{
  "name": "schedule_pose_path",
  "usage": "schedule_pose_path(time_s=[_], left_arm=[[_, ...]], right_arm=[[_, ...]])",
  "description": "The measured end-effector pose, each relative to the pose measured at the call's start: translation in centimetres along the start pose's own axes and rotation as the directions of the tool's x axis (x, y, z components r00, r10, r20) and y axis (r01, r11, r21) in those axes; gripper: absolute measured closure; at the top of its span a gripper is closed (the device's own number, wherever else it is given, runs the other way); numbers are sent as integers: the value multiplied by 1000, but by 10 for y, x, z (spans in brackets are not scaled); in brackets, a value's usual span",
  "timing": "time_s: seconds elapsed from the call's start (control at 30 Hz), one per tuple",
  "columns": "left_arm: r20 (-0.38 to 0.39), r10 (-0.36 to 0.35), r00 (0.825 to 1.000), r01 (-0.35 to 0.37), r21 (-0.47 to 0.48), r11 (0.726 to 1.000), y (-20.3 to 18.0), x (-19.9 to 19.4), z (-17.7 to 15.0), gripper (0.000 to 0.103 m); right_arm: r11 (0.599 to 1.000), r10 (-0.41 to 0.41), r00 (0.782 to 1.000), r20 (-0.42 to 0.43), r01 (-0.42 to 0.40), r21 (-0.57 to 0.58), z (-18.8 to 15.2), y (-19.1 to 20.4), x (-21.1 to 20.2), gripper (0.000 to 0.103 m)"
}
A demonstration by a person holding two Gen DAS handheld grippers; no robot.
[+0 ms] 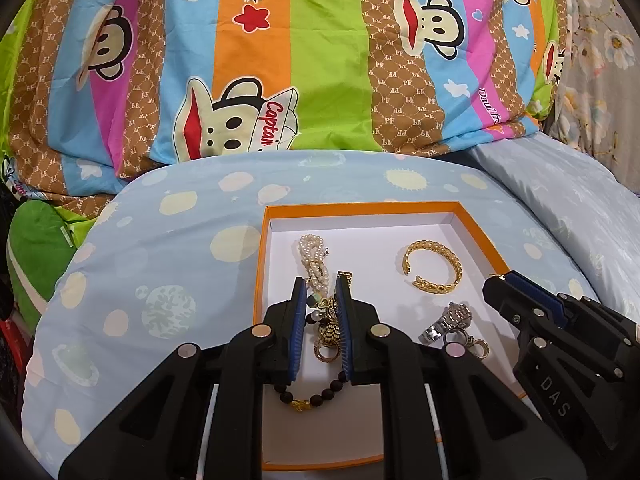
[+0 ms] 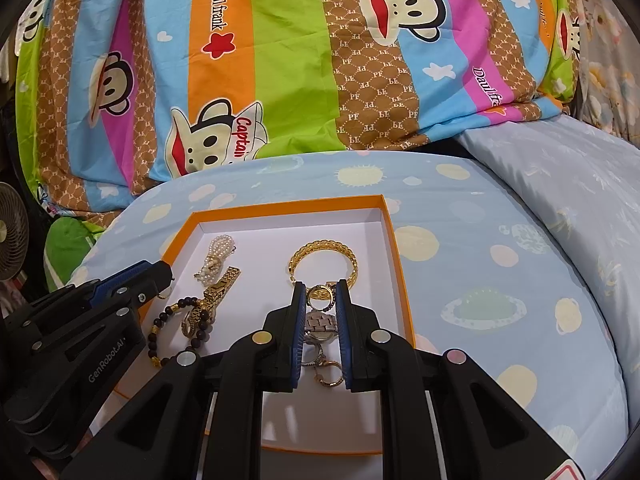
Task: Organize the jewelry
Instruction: 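Carry both earrings over the orange box and lower them inside, then open the right tool to drop its earring while the left tool releases its earring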
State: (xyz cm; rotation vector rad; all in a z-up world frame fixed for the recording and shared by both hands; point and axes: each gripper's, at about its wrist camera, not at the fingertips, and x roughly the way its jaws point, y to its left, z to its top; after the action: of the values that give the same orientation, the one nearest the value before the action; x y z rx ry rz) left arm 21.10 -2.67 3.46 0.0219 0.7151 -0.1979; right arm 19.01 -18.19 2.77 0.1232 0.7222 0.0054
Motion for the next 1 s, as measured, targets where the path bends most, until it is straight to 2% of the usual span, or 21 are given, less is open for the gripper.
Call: schedule_pose_path(time_s=[0.9,0.97,1.0], left_arm=[[-4,6,1000,-6,-3,1000,-2,4,-2,88],[0,10,1000,-10,-5,1000,-2,4,-2,85],[1,13,1000,-13,-7,1000,-2,4,-2,84]], right_arm=[[1000,-4,1000,2,4,-4,-1,0,4,88],[1000,-8,1000,9,8,-10,-2,1,4,85],[1000,-12,1000,13,12,-11,-2,2,3,80]])
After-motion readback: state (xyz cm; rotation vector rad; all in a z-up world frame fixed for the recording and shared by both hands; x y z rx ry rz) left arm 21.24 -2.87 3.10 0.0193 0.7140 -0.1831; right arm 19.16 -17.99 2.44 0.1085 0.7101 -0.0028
